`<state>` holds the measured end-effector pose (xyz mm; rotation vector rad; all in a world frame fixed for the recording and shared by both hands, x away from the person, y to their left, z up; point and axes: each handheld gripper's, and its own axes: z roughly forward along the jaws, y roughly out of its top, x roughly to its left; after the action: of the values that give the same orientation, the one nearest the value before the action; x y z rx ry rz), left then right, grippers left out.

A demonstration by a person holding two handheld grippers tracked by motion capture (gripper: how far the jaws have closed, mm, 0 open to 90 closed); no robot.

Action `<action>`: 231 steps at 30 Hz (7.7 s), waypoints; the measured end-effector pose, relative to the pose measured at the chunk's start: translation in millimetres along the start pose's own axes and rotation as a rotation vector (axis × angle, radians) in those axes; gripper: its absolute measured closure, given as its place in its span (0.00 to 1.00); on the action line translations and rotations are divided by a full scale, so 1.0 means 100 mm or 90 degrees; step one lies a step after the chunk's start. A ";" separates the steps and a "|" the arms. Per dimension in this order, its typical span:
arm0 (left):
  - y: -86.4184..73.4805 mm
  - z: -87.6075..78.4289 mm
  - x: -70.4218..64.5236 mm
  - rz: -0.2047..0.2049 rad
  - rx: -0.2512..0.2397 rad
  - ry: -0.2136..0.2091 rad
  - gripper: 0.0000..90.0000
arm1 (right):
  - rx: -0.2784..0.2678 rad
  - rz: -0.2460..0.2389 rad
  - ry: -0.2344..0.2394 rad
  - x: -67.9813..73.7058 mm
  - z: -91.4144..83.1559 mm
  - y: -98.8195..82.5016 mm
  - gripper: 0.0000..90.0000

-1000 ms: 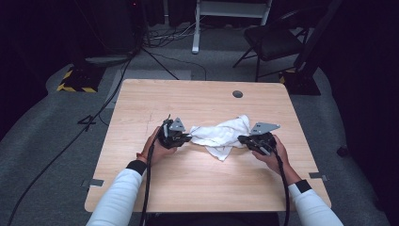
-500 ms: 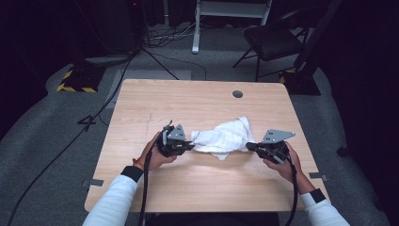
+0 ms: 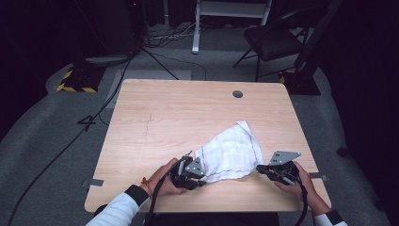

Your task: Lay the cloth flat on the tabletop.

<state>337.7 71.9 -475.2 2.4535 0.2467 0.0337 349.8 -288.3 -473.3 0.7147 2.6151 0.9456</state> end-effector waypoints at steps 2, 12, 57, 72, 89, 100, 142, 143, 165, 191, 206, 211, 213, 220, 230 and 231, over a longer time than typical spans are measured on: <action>0.00 -0.01 -0.01 -0.006 -0.001 0.010 0.70 | 0.003 -0.002 -0.006 0.00 -0.01 -0.03 0.88; -0.13 -0.36 0.40 -0.166 -0.098 0.148 0.32 | -0.076 0.035 -0.118 -0.20 -0.23 0.16 0.62; 0.26 -0.56 0.78 -0.075 -0.163 0.212 0.95 | -0.131 0.094 -0.180 -0.82 -0.14 0.86 0.99; -0.06 -0.02 0.14 -0.052 0.000 0.039 0.85 | 0.044 0.095 -0.072 -0.36 0.09 -0.03 0.94; 0.06 -0.23 0.69 -0.186 -0.098 0.134 0.31 | -0.020 0.125 -0.129 -0.60 -0.01 0.23 0.53; 0.11 0.16 0.94 -0.191 -0.032 0.126 0.35 | 0.018 0.160 -0.132 -0.89 0.47 0.23 0.53; 0.69 -1.35 0.25 0.022 -0.232 0.240 0.94 | -0.274 0.025 -0.167 -0.28 -1.07 0.99 0.98; 0.71 -1.38 0.24 0.024 -0.238 0.239 0.94 | -0.283 0.020 -0.171 -0.26 -1.13 1.03 0.98; 0.80 -1.05 1.20 -0.099 -0.216 0.299 0.93 | -0.246 0.083 -0.219 -0.89 -0.58 1.40 0.98; 0.30 -0.10 1.76 -0.227 -0.066 0.329 0.32 | -0.087 0.117 -0.200 -1.23 0.67 1.19 0.48; -0.06 -0.04 1.19 -0.171 -0.004 0.241 0.27 | -0.009 0.052 -0.088 -0.63 0.54 0.51 0.40; -0.10 0.03 1.12 -0.173 0.009 0.230 0.28 | 0.003 0.061 -0.083 -0.61 0.49 0.36 0.40; -0.12 0.02 1.12 -0.181 0.009 0.221 0.28 | 0.010 0.070 -0.081 -0.63 0.50 0.29 0.39; -0.20 0.00 1.07 -0.201 -0.008 0.209 0.29 | 0.001 0.090 -0.077 -0.62 0.45 0.20 0.40; -0.27 -0.02 0.87 -0.204 -0.018 0.181 0.28 | -0.001 0.086 -0.082 -0.48 0.33 0.07 0.41; -0.27 -0.02 0.85 -0.203 -0.017 0.179 0.28 | 0.001 0.086 -0.079 -0.47 0.32 0.06 0.41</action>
<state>416.9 109.9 -493.9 2.3499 0.7526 0.2414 404.1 -292.6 -489.2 0.9295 2.4859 0.9043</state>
